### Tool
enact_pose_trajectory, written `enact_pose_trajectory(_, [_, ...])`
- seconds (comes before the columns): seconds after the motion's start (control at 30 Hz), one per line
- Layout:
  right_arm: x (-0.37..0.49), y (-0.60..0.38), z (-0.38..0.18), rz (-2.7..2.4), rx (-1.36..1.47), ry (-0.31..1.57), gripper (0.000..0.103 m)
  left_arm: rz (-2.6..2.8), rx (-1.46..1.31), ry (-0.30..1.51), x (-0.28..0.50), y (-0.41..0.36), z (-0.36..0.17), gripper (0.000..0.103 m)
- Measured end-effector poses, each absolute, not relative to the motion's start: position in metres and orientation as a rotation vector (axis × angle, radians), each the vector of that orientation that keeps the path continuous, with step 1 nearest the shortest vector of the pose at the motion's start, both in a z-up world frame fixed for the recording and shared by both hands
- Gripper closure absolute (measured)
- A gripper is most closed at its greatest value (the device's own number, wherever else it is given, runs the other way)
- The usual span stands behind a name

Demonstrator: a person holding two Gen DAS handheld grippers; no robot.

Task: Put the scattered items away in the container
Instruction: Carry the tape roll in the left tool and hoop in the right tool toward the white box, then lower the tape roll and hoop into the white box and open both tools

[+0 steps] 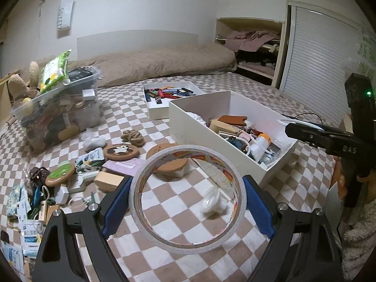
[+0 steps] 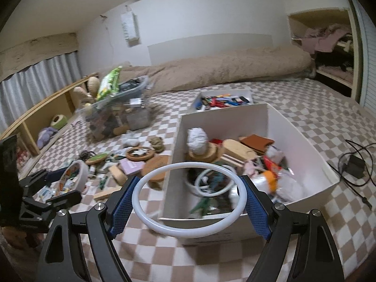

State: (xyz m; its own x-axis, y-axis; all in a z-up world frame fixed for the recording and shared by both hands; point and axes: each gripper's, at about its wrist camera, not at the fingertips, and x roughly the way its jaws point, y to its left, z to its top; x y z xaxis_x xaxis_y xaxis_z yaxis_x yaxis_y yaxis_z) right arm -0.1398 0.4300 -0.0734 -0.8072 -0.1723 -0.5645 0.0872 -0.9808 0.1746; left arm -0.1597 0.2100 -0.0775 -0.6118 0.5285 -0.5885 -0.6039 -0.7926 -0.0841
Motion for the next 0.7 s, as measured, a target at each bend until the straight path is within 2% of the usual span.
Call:
enact_pose_trajectory(0.27, [-0.172,0.459,-0.086,-2.866,1.034,-0.195,0.018,2.326,-0.795,0.163,-0.173,0.236,-0.071,0.012])
enact_pose_trajectory(0.57, [-0.212,0.445,-0.108,-2.769,1.197,0.045,0.018,2.281,-0.764,0.125,-0.189,0.26,-0.058,0.012])
enact_pose_trajectory(0.7, [-0.226,0.443,-0.12,-2.705,1.267,0.062,0.018,2.274,-0.747,0.119,-0.197,0.269,-0.053,0.012])
